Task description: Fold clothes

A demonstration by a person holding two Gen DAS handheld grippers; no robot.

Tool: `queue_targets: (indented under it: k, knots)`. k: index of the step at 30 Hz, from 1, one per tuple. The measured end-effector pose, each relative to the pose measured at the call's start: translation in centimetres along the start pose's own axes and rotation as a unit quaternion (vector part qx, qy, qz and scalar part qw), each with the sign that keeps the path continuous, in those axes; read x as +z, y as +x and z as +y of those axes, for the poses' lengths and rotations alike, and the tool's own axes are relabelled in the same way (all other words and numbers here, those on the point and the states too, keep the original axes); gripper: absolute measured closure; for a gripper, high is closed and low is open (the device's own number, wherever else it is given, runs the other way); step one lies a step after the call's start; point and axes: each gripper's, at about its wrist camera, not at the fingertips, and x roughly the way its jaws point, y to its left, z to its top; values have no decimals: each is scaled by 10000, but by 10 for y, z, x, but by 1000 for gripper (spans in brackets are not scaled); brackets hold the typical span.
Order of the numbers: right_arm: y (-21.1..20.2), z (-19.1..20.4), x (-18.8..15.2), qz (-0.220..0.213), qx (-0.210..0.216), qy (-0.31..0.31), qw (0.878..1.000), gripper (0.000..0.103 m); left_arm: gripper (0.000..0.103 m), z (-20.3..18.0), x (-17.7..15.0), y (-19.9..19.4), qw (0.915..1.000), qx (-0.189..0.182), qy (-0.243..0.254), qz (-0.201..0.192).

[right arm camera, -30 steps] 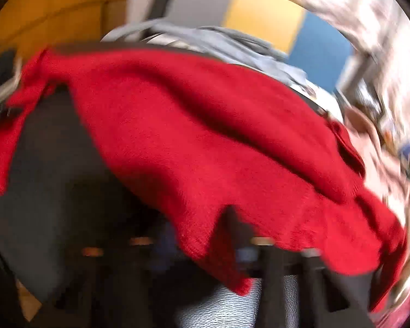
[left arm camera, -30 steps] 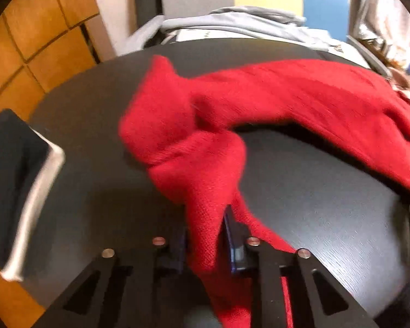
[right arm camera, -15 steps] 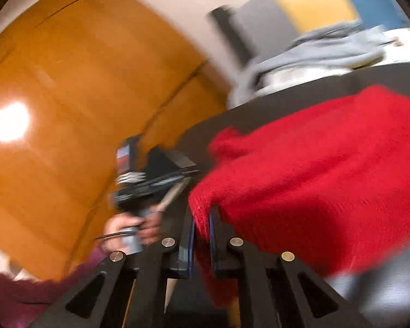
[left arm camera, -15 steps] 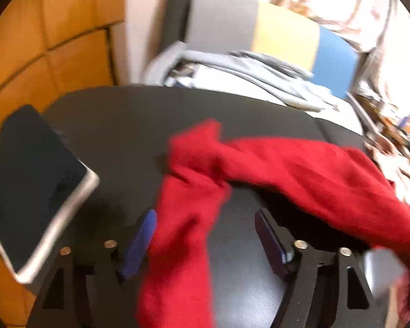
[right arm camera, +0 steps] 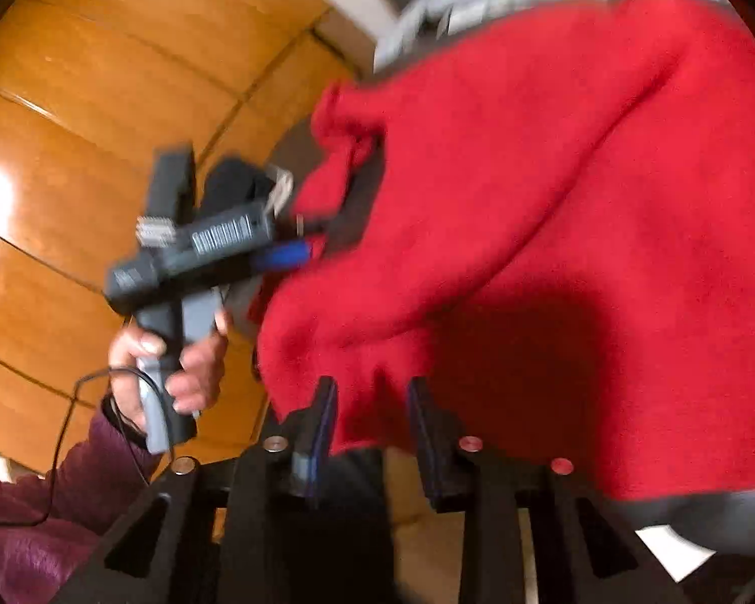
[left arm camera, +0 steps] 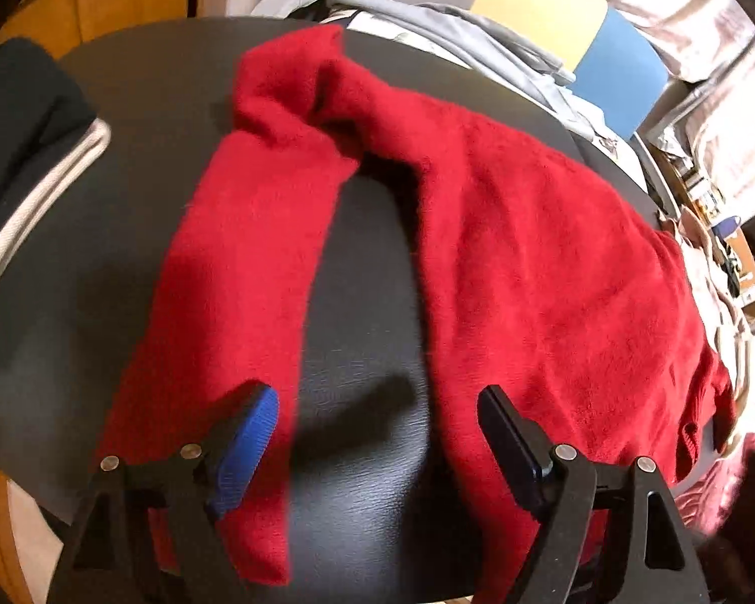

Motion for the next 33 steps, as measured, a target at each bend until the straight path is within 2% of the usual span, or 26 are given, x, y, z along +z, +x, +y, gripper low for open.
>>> queue_targets:
  k: [2,3,5,7,10,11,13,15,16,20,22,23,24,27,28,29,31,33]
  knots:
    - [-42,-10,11,-590,-583,-189,9964,62,21,-21,6,4,9993,154,338,-73]
    - [-58,-16,16,-794,-944,-213,9921,61,21,-31,6,14,9982,268,518,-116]
    - [-89,-48,40,-1183,-1689,-22,9785,58,20,-50,15,20,9946,559,841,-218]
    - [-112,-78,63,-1439,-2174,297,9650,56,20,-67,29,27,9899,838,1099,-306]
    - [-134,-129,94,-1400,-2730,512,9504,55,15,-85,55,36,9845,1058,1360,-324]
    - [-140,-144,103,-1336,-2943,535,9448,55,7,-90,63,41,9836,1076,1426,-264]
    - [-144,-180,117,-1089,-3157,532,9411,55,5,-95,71,49,9810,1143,1562,-95]
    - [-141,-207,117,-818,-3134,619,9441,55,5,-94,67,53,9773,1248,1705,137]
    - [-137,-213,119,-696,-3078,693,9464,55,5,-94,63,57,9731,1432,1791,200]
    - [-119,-232,127,-344,-2778,917,9556,50,5,-88,40,61,9483,2330,2153,-11]
    - [-117,-231,127,-246,-2326,1108,9659,47,5,-81,33,55,9412,2599,2151,-168]
    - [-116,-232,127,-216,-2038,1241,9709,46,4,-76,33,53,9410,2670,2068,-193]
    - [-116,-234,129,-210,-1728,1390,9749,46,4,-69,35,52,9443,2676,1908,-184]
    - [-108,-235,132,-159,-831,1733,9812,46,0,-44,34,48,9631,2315,1370,-40]
    - [-105,-233,133,-171,-737,1738,9819,51,0,-37,35,49,9692,2171,1164,-10]
    - [-102,-232,135,-183,-719,1748,9818,63,0,-32,36,49,9742,2026,996,-29]
    - [-96,-230,141,-206,-842,1778,9802,80,0,-25,39,52,9810,1775,779,-83]
    - [-93,-229,147,-281,-910,1824,9786,85,1,-17,43,56,9862,1575,502,-46]
